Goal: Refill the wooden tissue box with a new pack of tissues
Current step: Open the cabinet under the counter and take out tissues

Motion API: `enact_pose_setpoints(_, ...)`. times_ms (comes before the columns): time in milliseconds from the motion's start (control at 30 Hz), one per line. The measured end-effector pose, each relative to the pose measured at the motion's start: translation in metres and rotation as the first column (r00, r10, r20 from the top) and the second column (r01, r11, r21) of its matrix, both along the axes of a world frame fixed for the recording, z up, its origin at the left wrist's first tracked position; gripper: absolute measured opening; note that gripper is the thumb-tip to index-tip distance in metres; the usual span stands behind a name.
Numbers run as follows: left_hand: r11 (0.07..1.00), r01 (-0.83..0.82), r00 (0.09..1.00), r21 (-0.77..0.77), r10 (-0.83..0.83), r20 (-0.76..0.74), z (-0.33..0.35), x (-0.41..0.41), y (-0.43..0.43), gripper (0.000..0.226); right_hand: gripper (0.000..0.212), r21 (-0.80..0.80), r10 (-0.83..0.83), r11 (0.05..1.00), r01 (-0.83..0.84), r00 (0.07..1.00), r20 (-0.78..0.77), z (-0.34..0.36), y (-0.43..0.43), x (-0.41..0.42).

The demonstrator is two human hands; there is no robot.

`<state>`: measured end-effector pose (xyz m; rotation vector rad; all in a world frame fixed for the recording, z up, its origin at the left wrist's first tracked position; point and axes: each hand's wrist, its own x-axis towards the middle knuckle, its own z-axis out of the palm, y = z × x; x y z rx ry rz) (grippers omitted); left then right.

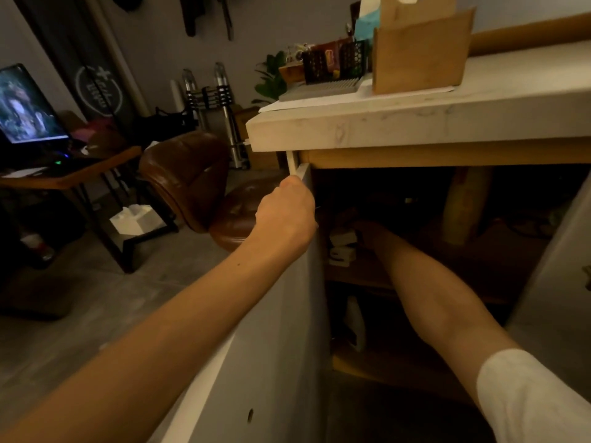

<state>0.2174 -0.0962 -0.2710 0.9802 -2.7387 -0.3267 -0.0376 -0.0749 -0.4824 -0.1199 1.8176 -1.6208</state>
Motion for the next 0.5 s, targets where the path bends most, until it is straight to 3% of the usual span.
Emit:
enact_pose_setpoints(100, 0.999, 0.026, 1.0, 0.025, -0.025, -0.005, 0.004, 0.005, 0.003, 0.058, 0.043, -0.078, -0.077, 0.994, 0.08, 0.996, 0.041, -0.005, 0.011, 0.0)
enact_pose_setpoints(167, 0.998, 0.05, 0.999, 0.027, -0.05, -0.003, 0.007, 0.01, 0.004, 0.061, 0.032, -0.204, -0.055, 0.976, 0.078, 0.992, 0.113, 0.028, 0.033, 0.041)
enact_pose_setpoints(300, 0.991, 0.133, 0.99, -0.005, -0.132, 0.05, 0.015, 0.022, -0.003, 0.066, 0.021, -0.465, -0.067, 0.865, 0.191, 0.961, 0.27, 0.053, 0.07, 0.089)
enact_pose_setpoints(367, 0.97, 0.17, 0.984, 0.176, -0.175, 0.015, 0.014, 0.039, -0.012, 0.06, 0.037, -0.559, -0.031, 0.801, 0.217, 0.946, 0.322, 0.051, 0.088, 0.106)
enact_pose_setpoints(433, 0.84, 0.21, 0.976, 0.5, -0.152, -0.155, 0.004, 0.059, -0.022, 0.05, 0.04, -0.534, 0.002, 0.827, 0.178, 0.947, 0.32, 0.049, 0.1, 0.118)
enact_pose_setpoints(500, 0.713, 0.131, 0.969, 0.689, 0.055, -0.24, -0.02, 0.069, -0.031, 0.042, 0.029, -0.523, 0.022, 0.842, 0.129, 0.962, 0.274, 0.053, 0.109, 0.13)
